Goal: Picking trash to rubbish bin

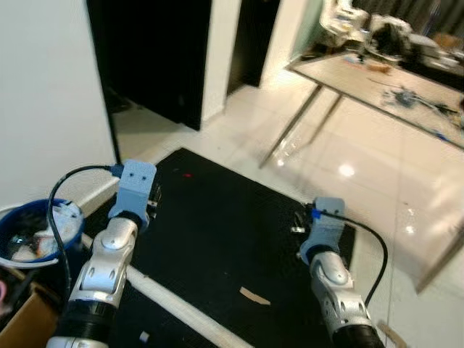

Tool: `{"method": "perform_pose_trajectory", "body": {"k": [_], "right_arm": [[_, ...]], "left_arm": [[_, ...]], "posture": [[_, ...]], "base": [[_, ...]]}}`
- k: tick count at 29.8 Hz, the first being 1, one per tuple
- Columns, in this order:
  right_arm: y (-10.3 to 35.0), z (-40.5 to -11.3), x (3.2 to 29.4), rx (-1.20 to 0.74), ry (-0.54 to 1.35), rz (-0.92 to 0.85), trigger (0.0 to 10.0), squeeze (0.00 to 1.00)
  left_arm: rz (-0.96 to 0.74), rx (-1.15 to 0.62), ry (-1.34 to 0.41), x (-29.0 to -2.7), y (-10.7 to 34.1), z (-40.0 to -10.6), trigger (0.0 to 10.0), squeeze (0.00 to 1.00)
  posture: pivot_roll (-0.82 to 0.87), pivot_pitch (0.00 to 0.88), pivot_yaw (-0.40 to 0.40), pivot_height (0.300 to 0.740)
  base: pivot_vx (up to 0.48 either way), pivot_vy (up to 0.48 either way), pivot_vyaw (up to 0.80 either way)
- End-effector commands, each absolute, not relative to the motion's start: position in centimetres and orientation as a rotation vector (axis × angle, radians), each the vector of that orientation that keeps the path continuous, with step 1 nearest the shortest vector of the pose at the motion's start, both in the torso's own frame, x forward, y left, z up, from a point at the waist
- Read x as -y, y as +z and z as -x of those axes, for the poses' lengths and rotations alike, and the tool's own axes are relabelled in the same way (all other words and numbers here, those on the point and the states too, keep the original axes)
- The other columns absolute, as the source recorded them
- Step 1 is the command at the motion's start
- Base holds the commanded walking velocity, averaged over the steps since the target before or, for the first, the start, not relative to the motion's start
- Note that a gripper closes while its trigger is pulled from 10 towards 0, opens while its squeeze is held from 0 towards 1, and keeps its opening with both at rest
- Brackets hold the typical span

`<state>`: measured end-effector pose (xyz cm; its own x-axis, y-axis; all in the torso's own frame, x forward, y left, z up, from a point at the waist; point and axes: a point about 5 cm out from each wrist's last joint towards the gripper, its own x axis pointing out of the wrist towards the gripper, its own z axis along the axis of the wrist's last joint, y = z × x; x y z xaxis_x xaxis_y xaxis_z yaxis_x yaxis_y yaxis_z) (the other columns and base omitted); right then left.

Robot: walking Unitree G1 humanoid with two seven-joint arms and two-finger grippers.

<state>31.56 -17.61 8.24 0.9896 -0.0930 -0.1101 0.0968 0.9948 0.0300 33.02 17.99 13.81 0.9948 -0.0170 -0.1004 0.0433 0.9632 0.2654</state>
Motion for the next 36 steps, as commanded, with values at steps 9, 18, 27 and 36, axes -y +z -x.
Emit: {"method": "perform_pose_trajectory", "body": {"k": [9, 18, 27, 36], "right_arm": [[7.98, -31.41, 18.23, -0.118, -0.117, -0.029, 10.0, 0.00], [7.92, -31.48, 18.14, -0.122, -0.124, -0.045, 10.0, 0.00], [7.71, -31.27, 18.35, -0.129, -0.135, -0.048, 10.0, 0.00], [7.78, -31.14, 18.52, -0.120, -0.147, -0.055, 10.0, 0.00]], "left_arm": [[-0.271, -0.097, -0.051, -17.73, 13.70, -32.99, 10.0, 0.00], [-0.269, -0.137, -0.057, -17.81, 13.11, -32.83, 10.0, 0.00], [-0.286, -0.145, -0.065, -17.93, 12.80, -32.60, 10.0, 0.00], [-0.283, -0.131, -0.060, -17.94, 13.07, -32.79, 10.0, 0.00]], "posture": [[-0.03, 0.040, -0.050, 0.740], [-0.03, 0.050, -0.054, 0.740], [-0.03, 0.054, -0.055, 0.740], [-0.03, 0.062, -0.053, 0.740]], "base": [[0.000, 0.000, -0.80], [0.000, 0.000, -0.80], [0.000, 0.000, -0.80], [0.000, 0.000, -0.80]]}}
